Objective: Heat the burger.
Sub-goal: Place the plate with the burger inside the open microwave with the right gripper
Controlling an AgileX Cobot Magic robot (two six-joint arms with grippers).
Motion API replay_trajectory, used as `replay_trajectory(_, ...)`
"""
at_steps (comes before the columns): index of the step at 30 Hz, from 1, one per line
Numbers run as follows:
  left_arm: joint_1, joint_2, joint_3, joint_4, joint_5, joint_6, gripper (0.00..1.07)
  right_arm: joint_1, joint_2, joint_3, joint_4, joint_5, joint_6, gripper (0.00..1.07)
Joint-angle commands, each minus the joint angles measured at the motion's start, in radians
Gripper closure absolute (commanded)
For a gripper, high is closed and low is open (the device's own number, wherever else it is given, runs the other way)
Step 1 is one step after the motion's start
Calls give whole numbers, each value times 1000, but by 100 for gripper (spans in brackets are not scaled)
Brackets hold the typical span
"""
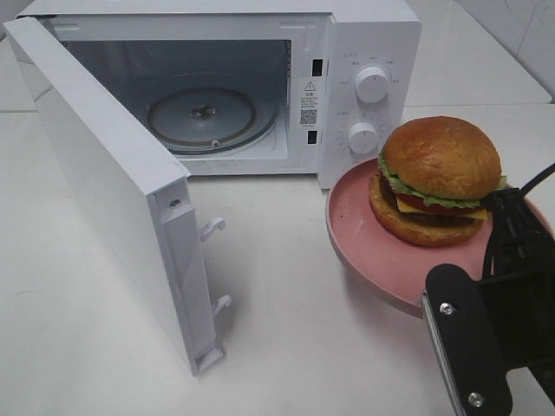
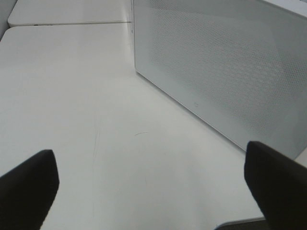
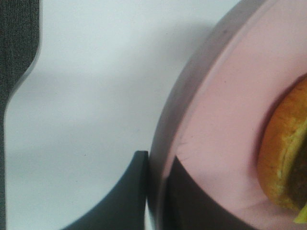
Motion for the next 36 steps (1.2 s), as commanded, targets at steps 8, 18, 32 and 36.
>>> replay_trajectory(8,4,-18,0,1,-2,-1,9,-159,-5,-2,68,-189,-329,107)
replay_trajectory(18,4,-18,0,1,-2,-1,9,-300,-5,-3,177,-256,-604,107)
replay_trajectory(32,4,-18,0,1,-2,-1,9,-352,18,-3,458,-346,-1061,107)
replay_trajectory(36,4,-18,0,1,-2,-1,9,-352,55,-15,494,-346,-1114,107)
